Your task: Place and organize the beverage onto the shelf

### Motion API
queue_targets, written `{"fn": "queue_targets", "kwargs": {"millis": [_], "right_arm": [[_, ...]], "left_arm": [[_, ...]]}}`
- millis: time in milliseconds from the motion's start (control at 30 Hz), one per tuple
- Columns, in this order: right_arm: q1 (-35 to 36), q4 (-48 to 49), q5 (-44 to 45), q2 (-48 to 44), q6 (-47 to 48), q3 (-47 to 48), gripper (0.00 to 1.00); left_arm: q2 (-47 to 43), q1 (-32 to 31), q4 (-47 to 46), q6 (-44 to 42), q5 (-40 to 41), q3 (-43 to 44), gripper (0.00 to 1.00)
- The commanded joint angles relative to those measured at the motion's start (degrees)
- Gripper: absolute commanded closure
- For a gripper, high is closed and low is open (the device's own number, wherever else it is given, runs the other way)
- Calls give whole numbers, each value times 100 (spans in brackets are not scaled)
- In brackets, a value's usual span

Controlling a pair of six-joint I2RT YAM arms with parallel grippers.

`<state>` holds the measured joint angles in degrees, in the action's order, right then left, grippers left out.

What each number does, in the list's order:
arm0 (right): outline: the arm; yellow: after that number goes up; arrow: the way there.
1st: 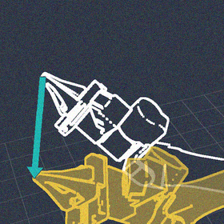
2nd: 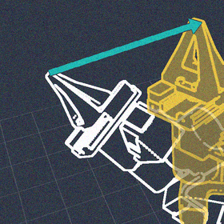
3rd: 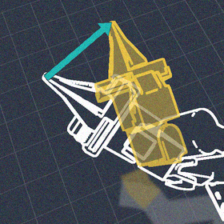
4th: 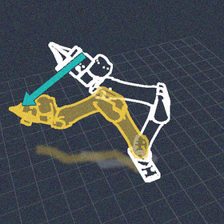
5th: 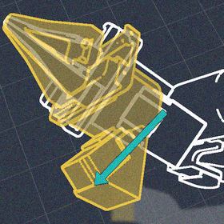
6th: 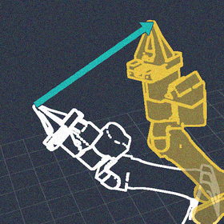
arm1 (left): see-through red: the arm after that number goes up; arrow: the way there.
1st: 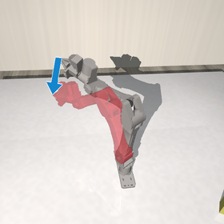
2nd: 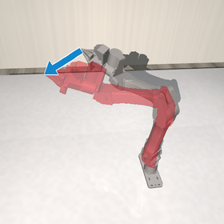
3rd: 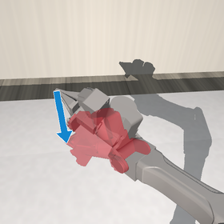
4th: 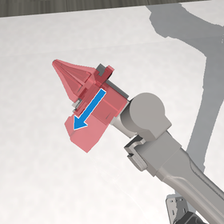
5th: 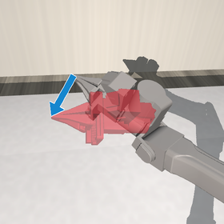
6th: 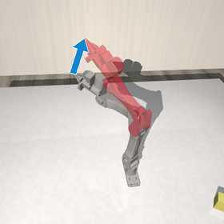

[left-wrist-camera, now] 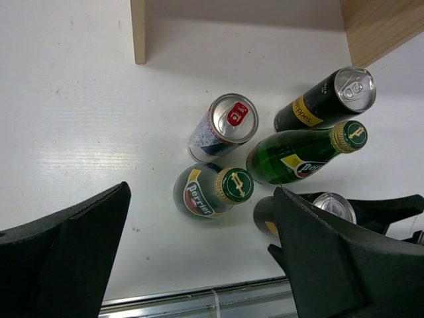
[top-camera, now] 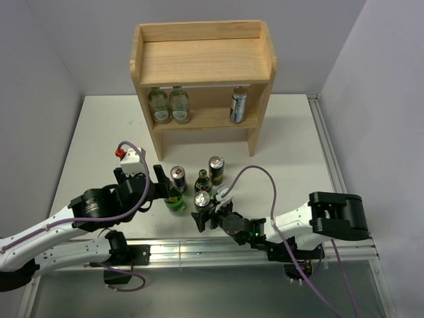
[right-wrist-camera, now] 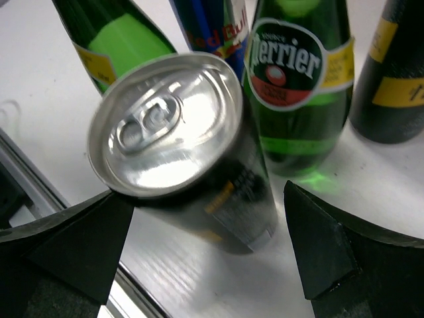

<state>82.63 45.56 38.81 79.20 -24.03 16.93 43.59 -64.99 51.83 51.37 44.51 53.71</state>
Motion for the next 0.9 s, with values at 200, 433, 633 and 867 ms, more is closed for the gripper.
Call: {"fn": "queue_targets", "kwargs": {"millis": [200, 433, 633, 867], "right_arm": [[-124, 1297, 672, 798, 347, 452, 6], [-177, 1061, 909, 722, 303, 505, 92], [252, -756, 1471, -1331, 635, 820, 100], [71, -3164, 1000, -2638, 1726, 3190, 100]], "left_arm": [[-97, -136, 55, 127, 181, 201, 3], [-105, -189, 90, 162, 225, 227, 3], [-210, -242, 125, 189, 251, 227, 3], [-281, -251, 55, 145, 190, 210, 3]]}}
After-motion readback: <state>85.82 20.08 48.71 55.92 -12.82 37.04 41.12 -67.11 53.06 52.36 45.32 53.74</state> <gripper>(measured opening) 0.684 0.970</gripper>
